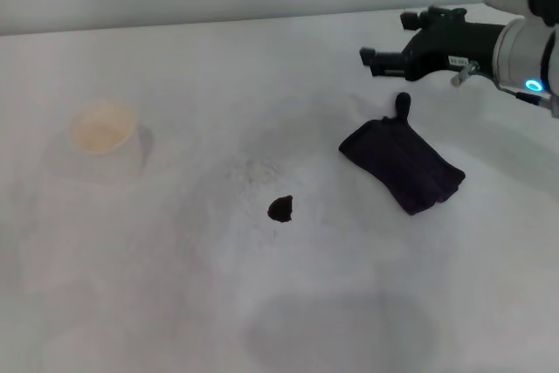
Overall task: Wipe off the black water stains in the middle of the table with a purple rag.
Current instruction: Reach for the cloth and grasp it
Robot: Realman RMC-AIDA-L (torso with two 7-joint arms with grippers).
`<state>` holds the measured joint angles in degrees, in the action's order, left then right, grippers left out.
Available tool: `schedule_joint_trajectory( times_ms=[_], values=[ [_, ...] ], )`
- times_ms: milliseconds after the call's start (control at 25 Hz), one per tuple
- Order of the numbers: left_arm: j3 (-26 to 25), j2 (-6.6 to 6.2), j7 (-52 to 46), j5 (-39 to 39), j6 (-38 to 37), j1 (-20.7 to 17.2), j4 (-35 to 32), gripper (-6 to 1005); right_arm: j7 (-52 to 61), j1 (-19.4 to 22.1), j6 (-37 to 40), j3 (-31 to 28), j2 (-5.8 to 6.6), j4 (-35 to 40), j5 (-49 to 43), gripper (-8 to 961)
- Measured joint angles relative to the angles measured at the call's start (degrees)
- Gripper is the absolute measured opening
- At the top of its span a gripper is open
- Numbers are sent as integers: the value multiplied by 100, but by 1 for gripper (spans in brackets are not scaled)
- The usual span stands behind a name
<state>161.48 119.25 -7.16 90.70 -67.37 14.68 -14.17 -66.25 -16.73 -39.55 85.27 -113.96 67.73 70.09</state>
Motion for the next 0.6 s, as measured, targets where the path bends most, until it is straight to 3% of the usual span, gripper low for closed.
schedule_joint_trajectory(
  times_ms=[80,200,400,600],
  values=[
    [1,-6,-104,-5,77,48,28,893,1025,-33,-457,-26,-39,461,-1219,842],
    [-1,-12,-135,-6,141,119,71,893,1819,-41,-1031,39,-60,972,-2219,838],
    [-3,-11,-136,-16,155,160,92,893,2104,-37,-1810,184,-62,1359,-2618,831],
    [-3,-8,-137,-18,125,183,98,893,2157,-29,-2061,306,-65,1329,-2736,825]
  ],
)
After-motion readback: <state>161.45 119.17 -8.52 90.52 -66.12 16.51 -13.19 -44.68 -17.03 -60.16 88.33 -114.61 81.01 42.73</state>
